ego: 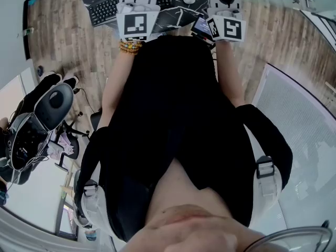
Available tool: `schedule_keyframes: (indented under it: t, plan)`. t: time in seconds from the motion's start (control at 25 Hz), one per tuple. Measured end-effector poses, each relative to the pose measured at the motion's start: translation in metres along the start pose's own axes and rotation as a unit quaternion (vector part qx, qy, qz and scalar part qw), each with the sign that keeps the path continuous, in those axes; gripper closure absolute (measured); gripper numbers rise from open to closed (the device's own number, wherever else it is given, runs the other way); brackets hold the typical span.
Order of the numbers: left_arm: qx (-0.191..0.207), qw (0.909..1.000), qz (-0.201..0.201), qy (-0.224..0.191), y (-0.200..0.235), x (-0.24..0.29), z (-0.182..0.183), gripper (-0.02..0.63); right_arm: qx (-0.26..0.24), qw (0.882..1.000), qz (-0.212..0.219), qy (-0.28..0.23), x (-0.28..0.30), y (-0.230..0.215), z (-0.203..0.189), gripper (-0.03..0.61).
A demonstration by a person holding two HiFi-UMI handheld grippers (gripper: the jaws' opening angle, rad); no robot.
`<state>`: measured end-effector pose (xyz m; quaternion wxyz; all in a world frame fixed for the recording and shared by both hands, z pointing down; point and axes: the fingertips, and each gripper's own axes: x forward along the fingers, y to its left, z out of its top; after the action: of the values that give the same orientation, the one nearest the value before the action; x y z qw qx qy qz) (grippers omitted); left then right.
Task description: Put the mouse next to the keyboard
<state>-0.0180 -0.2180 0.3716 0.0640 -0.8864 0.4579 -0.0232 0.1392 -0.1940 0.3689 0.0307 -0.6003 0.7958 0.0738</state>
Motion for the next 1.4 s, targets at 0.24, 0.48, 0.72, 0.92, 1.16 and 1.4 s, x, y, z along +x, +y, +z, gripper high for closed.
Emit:
schedule_keyframes:
  t: [0.24,0.48,0.72,0.92,1.16,1.4]
  plan:
    - [0.0,1.0,-0.003,0.001,-0.003,-0.001,-0.001,0.6,-0.001,1.0,-0.001,0.003,-0.002,0.0,0.0,0.541]
    - [-0.006,1.0,-0.002,0.003,-0.002,-0.001,-0.004,0.6,0.001,1.0,0.001,0.005,0.001,0.0,-0.002,0.541]
    - [-0.006,1.0,-0.002,0.007,-0.003,-0.003,-0.007,0.6,-0.001,1.0,0.002,0.009,-0.001,0.0,-0.003,0.541]
    - [-0.007,0.9999,-0.005,0.009,-0.005,-0.003,-0.008,0.6,0.0,1.0,0.0,0.012,-0.001,-0.002,-0.005,0.541]
    - [-0.005,0.9999,-0.003,0.012,-0.003,-0.003,-0.01,0.6,0.001,1.0,0.001,0.013,0.002,-0.003,-0.007,0.541]
    - [-0.005,0.9999,-0.003,0.015,-0.003,-0.003,-0.012,0.6,0.005,1.0,0.0,0.02,0.003,-0.005,-0.012,0.541]
